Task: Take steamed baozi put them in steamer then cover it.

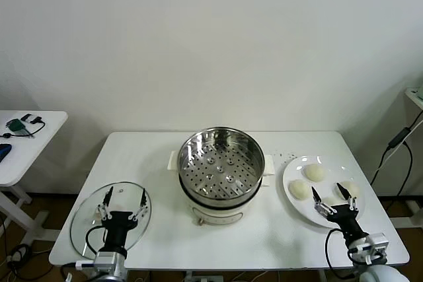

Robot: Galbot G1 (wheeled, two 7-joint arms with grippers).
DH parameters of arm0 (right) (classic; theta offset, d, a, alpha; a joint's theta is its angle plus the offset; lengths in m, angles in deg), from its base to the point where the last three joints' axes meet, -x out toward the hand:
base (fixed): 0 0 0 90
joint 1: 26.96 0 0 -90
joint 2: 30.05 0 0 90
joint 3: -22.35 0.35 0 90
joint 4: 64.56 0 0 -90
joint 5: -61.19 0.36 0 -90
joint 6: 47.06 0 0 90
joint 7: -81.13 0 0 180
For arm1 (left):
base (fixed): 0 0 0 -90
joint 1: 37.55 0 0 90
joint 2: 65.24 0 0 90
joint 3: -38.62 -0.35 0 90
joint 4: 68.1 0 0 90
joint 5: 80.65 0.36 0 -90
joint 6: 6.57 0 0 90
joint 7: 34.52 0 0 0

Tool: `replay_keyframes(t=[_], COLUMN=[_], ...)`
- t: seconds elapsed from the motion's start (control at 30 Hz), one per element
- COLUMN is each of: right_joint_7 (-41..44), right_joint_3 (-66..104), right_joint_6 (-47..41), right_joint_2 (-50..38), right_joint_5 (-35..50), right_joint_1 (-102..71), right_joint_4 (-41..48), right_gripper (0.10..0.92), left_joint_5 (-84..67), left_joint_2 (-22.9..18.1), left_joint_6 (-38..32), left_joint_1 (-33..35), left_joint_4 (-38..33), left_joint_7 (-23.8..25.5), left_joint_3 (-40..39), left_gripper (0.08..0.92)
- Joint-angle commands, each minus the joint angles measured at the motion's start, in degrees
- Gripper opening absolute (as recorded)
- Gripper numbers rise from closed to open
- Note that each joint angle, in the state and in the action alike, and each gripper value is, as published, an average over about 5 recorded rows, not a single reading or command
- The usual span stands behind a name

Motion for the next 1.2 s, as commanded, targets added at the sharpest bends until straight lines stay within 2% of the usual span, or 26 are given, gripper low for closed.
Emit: replay_keyframes(t=[0.03,0.13,0.23,0.37,0.47,0.6,0.77,0.97,1.2], right_joint_7=[4.9,9.9,19.0,32.1,40.8,49.6,53.4,54.5,54.2], right_joint_3=[-1.7,-5.2,-11.3,-26.6,-41.1,-57.0,-69.5,-81.9,-85.6], right_joint_6=[-5.9,-9.7,-13.1,-13.3,-12.1,-9.0,-5.4,-1.9,-0.5], right_joint_2=[-9.3,-17.3,-26.3,-35.5,-38.2,-37.1,-33.0,-26.0,-16.0], right_joint_5=[-8.0,-8.3,-9.6,-13.1,-16.9,-25.4,-32.3,-34.4,-35.8], right_joint_1=[9.4,14.8,21.5,36.0,50.2,65.3,77.1,87.5,89.5], right_joint_4=[3.8,7.3,11.2,17.8,23.2,31.3,39.8,48.3,56.7], right_gripper=[0.823,0.823,0.823,0.823,0.823,0.823,0.823,0.823,0.823], left_joint_5=[0.0,0.2,0.6,0.4,0.0,-0.2,-0.5,-1.6,-2.0], left_joint_2=[0.1,0.4,0.8,1.2,1.4,1.6,1.9,2.2,2.2], left_joint_6=[0.2,0.2,0.2,0.2,0.1,0.1,0.5,1.3,1.9], left_joint_1=[-0.1,-0.1,0.0,-0.1,-0.1,-0.2,-0.5,-1.0,-1.9], left_joint_4=[-0.1,-0.1,-0.2,-0.2,-0.1,0.0,0.0,0.5,1.4], left_joint_7=[0.1,0.2,0.1,-0.1,-0.2,-0.1,-0.4,-1.2,-1.9], left_joint_3=[0.0,0.1,0.1,0.2,0.2,0.4,1.0,1.6,1.5], left_gripper=[0.823,0.823,0.823,0.823,0.823,0.823,0.823,0.823,0.823])
